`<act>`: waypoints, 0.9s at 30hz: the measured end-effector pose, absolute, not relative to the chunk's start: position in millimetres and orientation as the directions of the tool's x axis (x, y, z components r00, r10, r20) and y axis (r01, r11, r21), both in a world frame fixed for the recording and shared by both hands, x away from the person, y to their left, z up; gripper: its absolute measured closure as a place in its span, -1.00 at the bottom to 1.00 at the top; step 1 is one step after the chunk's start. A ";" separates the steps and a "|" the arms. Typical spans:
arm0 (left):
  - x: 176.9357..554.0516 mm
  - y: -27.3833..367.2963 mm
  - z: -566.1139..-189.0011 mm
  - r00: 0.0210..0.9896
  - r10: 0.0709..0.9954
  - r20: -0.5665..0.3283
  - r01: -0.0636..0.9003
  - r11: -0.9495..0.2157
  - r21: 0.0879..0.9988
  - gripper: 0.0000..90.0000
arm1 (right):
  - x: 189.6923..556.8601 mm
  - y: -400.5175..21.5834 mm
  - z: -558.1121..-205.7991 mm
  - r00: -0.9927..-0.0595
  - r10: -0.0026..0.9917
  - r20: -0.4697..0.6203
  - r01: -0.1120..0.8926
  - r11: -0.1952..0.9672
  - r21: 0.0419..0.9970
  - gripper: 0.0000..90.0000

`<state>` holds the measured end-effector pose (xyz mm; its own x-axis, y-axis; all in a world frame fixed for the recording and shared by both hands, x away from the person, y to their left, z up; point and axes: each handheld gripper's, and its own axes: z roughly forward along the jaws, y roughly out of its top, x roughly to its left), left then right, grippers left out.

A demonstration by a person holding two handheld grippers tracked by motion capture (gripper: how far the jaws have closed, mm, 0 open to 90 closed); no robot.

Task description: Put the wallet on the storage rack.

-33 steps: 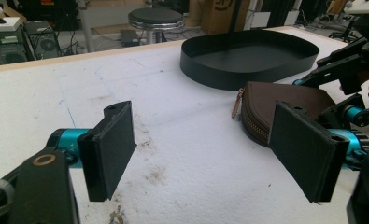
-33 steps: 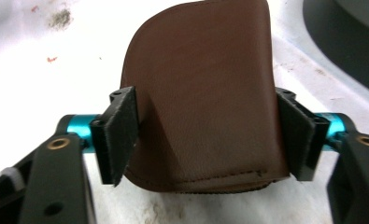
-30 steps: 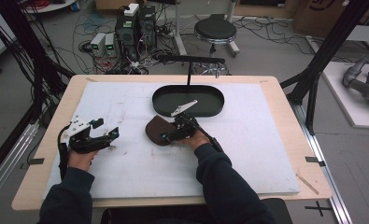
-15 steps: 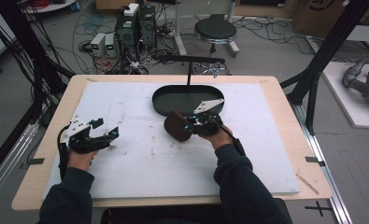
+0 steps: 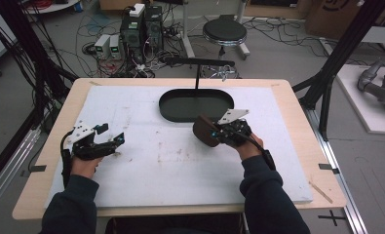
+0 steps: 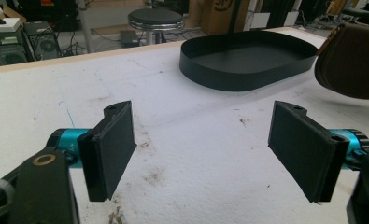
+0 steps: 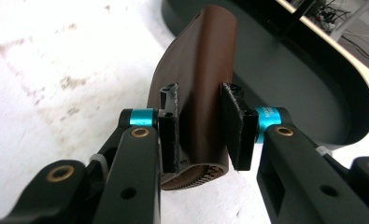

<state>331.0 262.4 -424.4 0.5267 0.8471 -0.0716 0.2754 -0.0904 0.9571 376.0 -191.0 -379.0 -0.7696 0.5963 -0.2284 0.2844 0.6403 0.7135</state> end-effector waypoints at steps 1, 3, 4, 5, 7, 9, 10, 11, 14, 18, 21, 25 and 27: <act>331.0 262.0 -424.5 0.527 0.846 -0.074 0.276 -0.088 0.957 -0.50 | 376.0 -191.0 -379.0 -0.770 0.596 -0.228 0.284 0.640 0.714 0.57; 331.2 261.7 -424.6 0.528 0.846 -0.073 0.275 -0.089 0.957 -0.50 | 372.9 -186.9 -382.2 -0.780 0.577 -0.243 0.276 0.665 0.694 0.57; 331.1 261.5 -424.6 0.526 0.847 -0.075 0.276 -0.087 0.957 -0.50 | 371.2 -184.3 -384.3 -0.782 0.568 -0.255 0.265 0.674 0.690 0.56; 331.1 261.6 -424.4 0.527 0.847 -0.072 0.275 -0.090 0.957 -0.50 | 367.5 -181.8 -384.7 -0.781 0.557 -0.282 0.239 0.684 0.690 0.56; 331.2 261.4 -424.6 0.528 0.846 -0.073 0.275 -0.090 0.957 -0.50 | 365.7 -180.6 -385.0 -0.782 0.552 -0.288 0.231 0.686 0.690 0.56; 331.2 261.2 -424.6 0.529 0.846 -0.072 0.274 -0.090 0.957 -0.50 | 363.4 -180.1 -385.7 -0.787 0.550 -0.281 0.225 0.679 0.698 0.56; 331.1 261.3 -424.5 0.529 0.846 -0.072 0.274 -0.091 0.957 -0.50 | 362.8 -180.5 -386.1 -0.794 0.544 -0.270 0.220 0.671 0.708 0.55; 331.0 261.3 -424.4 0.529 0.846 -0.073 0.275 -0.090 0.957 -0.50 | 361.7 -181.5 -386.5 -0.803 0.541 -0.249 0.222 0.660 0.718 0.54; 331.0 261.3 -424.3 0.529 0.845 -0.073 0.274 -0.088 0.958 -0.50 | 358.8 -183.8 -388.3 -0.814 0.533 -0.229 0.209 0.638 0.741 0.51; 330.8 260.9 -424.2 0.531 0.844 -0.073 0.275 -0.090 0.957 -0.50 | 357.3 -186.2 -388.4 -0.816 0.538 -0.212 0.214 0.622 0.754 0.44; 330.9 260.8 -424.2 0.531 0.844 -0.069 0.276 -0.095 0.956 -0.50 | 356.8 -188.0 -388.2 -0.812 0.548 -0.199 0.218 0.602 0.768 0.34; 330.9 260.9 -424.3 0.529 0.845 -0.072 0.276 -0.092 0.957 -0.50 | 357.8 -190.3 -388.6 -0.804 0.565 -0.184 0.237 0.588 0.774 0.22; 330.9 260.8 -424.3 0.529 0.845 -0.072 0.276 -0.091 0.957 -0.50 | 358.4 -190.8 -389.0 -0.803 0.570 -0.174 0.243 0.580 0.778 0.12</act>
<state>330.9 260.8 -424.3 0.5292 0.8454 -0.0724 0.2760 -0.0908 0.9569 358.4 -190.8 -389.0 -0.8031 0.5699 -0.1741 0.2427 0.5798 0.7778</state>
